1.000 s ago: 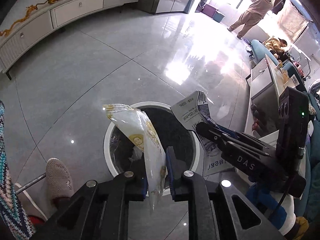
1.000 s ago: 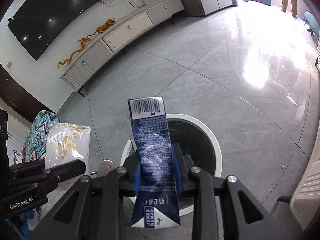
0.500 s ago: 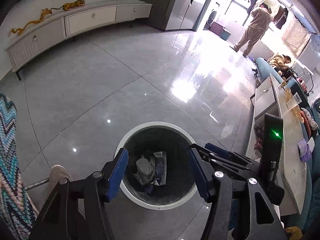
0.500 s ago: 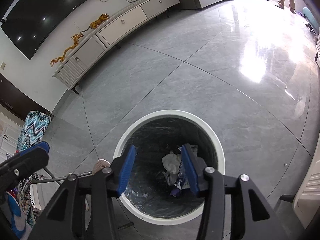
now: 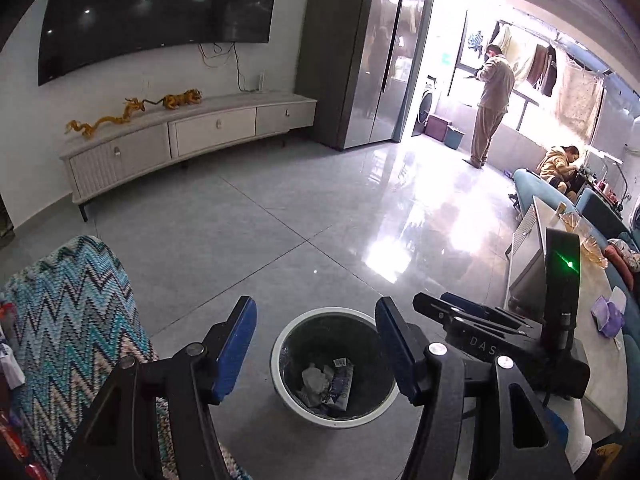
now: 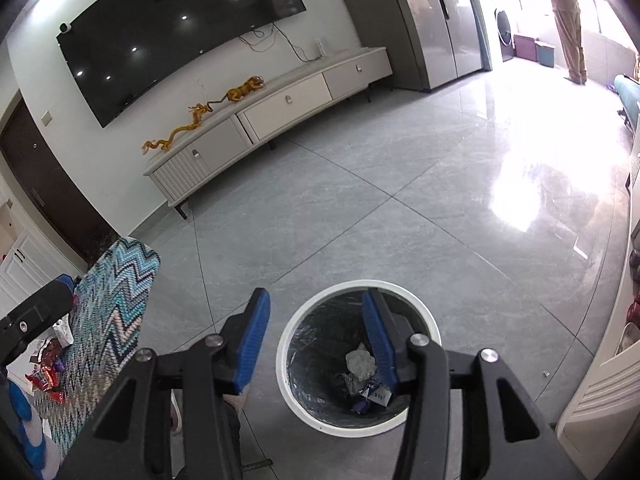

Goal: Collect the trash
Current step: 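Move both tools back over the ottoman, then grasp white tissue with left tool while right tool grasps red snack bag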

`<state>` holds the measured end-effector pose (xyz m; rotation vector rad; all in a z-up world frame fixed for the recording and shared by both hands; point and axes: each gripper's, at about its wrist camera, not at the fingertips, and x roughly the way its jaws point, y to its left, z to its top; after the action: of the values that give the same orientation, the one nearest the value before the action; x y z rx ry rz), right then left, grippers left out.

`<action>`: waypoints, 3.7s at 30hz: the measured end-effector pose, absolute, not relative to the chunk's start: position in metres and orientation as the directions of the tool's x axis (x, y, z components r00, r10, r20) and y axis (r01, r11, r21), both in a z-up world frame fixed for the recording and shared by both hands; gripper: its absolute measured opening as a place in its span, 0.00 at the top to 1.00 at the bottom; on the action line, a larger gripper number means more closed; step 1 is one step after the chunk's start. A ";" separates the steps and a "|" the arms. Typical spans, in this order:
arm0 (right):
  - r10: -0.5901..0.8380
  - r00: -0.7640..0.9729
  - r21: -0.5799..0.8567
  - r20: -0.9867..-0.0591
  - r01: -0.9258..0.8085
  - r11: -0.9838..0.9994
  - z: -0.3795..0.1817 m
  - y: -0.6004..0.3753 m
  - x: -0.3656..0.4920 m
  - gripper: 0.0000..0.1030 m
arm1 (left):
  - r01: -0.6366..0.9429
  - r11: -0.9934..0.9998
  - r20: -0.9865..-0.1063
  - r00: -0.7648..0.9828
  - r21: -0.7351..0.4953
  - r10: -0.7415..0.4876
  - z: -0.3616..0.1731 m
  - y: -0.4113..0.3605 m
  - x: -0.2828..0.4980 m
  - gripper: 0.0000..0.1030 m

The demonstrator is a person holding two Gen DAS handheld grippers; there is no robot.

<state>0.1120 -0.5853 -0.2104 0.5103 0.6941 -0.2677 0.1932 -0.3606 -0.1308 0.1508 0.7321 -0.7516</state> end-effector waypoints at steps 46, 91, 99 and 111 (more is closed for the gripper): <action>0.247 0.870 0.237 -0.427 -0.156 0.959 -0.053 -0.313 0.060 0.41 | 0.052 0.991 -0.580 0.807 -0.123 -0.114 -0.119 0.118 0.083 0.32; 0.472 0.459 0.348 -0.752 -0.331 0.877 -0.233 -0.118 0.245 0.54 | 0.168 0.960 -0.753 0.596 -0.222 -0.279 -0.245 0.092 0.127 0.91; 0.480 0.446 0.326 -0.756 -0.380 0.866 -0.217 -0.129 0.215 0.80 | 0.172 0.959 -0.740 0.610 -0.223 -0.282 -0.239 0.091 0.117 0.92; 0.487 0.548 0.306 -0.680 -0.392 0.868 -0.159 -0.169 0.151 0.84 | 0.209 0.952 -0.672 0.675 -0.222 -0.305 -0.194 0.087 0.073 0.92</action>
<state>0.1511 -0.1692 -0.1594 0.1234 0.8428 0.5220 0.0727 0.0865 -0.1937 -0.1302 0.7780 -0.2902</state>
